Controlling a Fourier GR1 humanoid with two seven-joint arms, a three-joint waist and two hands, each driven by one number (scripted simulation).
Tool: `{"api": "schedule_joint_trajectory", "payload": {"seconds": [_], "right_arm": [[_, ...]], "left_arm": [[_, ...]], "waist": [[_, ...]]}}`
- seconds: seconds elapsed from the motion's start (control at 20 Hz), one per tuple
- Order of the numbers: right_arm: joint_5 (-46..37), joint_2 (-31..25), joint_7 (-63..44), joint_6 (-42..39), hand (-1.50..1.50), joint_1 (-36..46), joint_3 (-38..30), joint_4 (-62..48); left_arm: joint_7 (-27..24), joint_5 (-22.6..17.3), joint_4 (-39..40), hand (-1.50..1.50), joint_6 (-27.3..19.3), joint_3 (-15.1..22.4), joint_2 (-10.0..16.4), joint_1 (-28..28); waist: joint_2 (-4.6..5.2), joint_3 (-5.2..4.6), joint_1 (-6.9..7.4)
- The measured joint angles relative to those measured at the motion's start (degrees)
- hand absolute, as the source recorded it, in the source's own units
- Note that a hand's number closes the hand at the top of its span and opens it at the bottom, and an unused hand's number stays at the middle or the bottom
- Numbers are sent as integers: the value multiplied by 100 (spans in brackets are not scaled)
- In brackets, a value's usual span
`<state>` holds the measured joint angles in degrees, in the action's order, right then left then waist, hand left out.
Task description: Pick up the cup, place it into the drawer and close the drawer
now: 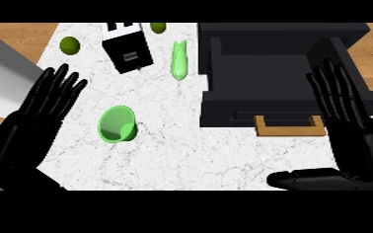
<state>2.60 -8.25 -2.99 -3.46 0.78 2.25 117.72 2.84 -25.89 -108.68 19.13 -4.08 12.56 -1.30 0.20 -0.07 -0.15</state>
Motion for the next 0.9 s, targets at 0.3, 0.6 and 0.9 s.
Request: {"api": "schedule_joint_trajectory", "payload": {"seconds": [0.3,0.6,0.9], "right_arm": [[162,-67,-71,-214,-150,455,-168,-534],[182,-80,42,-355,-150,689,-301,-850],[227,-109,-35,-396,-150,1087,-441,-1055]], "left_arm": [[-227,-66,1265,-150,443,-232,109,-441],[-597,306,2205,-150,726,-349,173,-588],[-1528,990,3579,-150,928,-461,238,-813]], "waist": [[-8,3,2],[-13,6,6],[-11,3,-3]]}}
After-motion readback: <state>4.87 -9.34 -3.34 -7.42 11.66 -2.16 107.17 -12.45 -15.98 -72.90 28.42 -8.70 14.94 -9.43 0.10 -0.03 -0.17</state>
